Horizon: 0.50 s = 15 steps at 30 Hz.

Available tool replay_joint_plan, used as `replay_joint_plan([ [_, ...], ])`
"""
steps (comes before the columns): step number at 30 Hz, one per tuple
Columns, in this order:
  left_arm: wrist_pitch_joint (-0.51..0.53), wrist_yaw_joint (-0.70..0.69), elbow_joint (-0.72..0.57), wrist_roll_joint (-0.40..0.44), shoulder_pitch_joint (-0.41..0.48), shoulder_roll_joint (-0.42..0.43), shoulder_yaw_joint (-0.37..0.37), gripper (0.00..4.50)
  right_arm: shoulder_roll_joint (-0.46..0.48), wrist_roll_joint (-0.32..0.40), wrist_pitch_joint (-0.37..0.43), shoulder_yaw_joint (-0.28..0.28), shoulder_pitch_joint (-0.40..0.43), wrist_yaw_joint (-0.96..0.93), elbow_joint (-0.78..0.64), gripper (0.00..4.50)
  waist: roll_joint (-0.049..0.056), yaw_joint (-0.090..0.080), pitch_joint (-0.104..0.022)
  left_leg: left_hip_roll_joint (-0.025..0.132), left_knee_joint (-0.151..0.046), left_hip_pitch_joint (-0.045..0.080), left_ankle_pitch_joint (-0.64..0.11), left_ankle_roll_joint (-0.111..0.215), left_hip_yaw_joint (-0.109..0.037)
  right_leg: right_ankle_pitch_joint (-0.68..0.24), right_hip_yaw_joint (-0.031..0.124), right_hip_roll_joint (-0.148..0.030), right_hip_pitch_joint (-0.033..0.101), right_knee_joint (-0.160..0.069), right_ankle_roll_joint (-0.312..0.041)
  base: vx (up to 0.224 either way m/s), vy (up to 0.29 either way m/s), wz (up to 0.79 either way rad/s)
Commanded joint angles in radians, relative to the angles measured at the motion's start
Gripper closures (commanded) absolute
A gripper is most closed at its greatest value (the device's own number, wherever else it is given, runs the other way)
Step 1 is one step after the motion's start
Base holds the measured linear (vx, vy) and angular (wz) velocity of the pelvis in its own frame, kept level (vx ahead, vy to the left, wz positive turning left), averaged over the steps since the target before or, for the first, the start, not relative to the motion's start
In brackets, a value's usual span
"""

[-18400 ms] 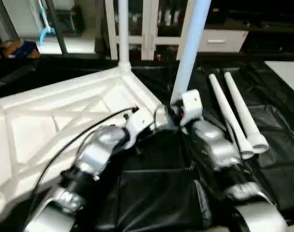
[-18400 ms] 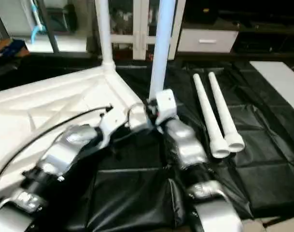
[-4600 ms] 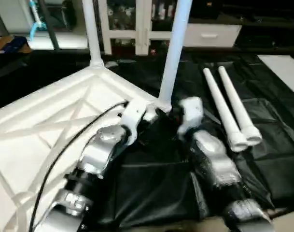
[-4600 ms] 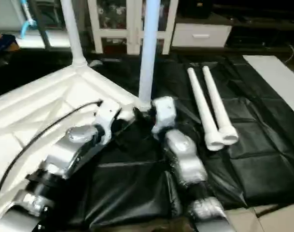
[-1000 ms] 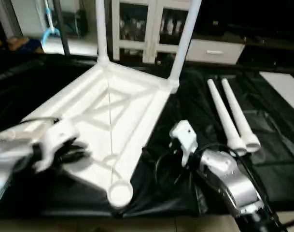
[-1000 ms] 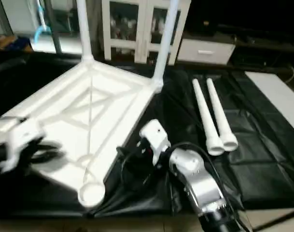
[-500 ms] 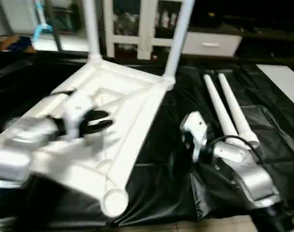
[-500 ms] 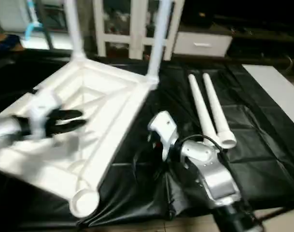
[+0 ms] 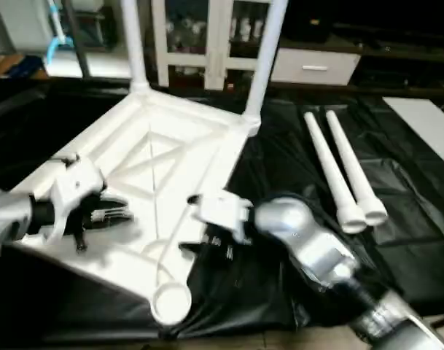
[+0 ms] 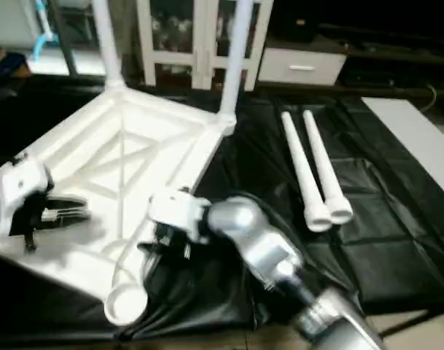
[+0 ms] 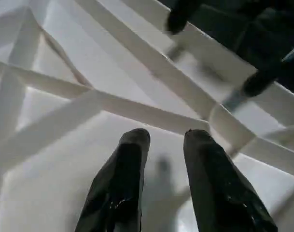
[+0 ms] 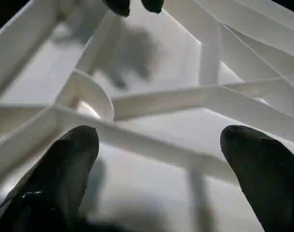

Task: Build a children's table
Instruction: Rotate table base

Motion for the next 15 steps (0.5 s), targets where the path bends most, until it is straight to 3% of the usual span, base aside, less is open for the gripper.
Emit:
replay_joint_plan([
  [1,0.006,-0.009,-0.025,-0.012,0.0,0.014,-0.002,3.04,0.015,-0.003,-0.024,0.006,-0.029,0.009,0.042,0.0,0.035,-0.006,-0.05,0.014,-0.089,0.017,-0.329,-0.07,-0.002,-0.228,0.035,-0.038,0.022,-0.058,-0.178,0.0,0.0,0.0],
  [3,0.009,-0.01,-0.028,-0.014,0.003,0.019,-0.003,3.04,0.034,-0.014,-0.036,0.01,-0.041,0.015,0.072,0.0,0.034,-0.01,-0.051,0.013,-0.09,0.013,-0.325,-0.076,-0.005,-0.218,0.034,-0.039,0.027,-0.056,-0.176,0.0,0.0,0.0],
  [10,0.017,0.003,-0.041,-0.013,0.014,0.034,0.007,3.04,0.034,-0.115,-0.163,0.049,-0.111,-0.018,0.275,0.0,0.034,-0.014,-0.049,0.012,-0.089,0.015,-0.33,-0.08,-0.001,-0.219,0.035,-0.038,0.025,-0.058,-0.183,0.0,0.0,0.0],
  [15,-0.02,0.037,-0.014,0.01,-0.003,0.024,0.017,3.04,-0.01,-0.175,-0.235,0.027,-0.159,-0.107,0.406,0.0,0.034,-0.01,-0.044,0.012,-0.09,0.022,-0.399,-0.088,-0.003,-0.328,0.036,-0.039,0.018,-0.069,-0.161,0.0,0.0,0.0],
])
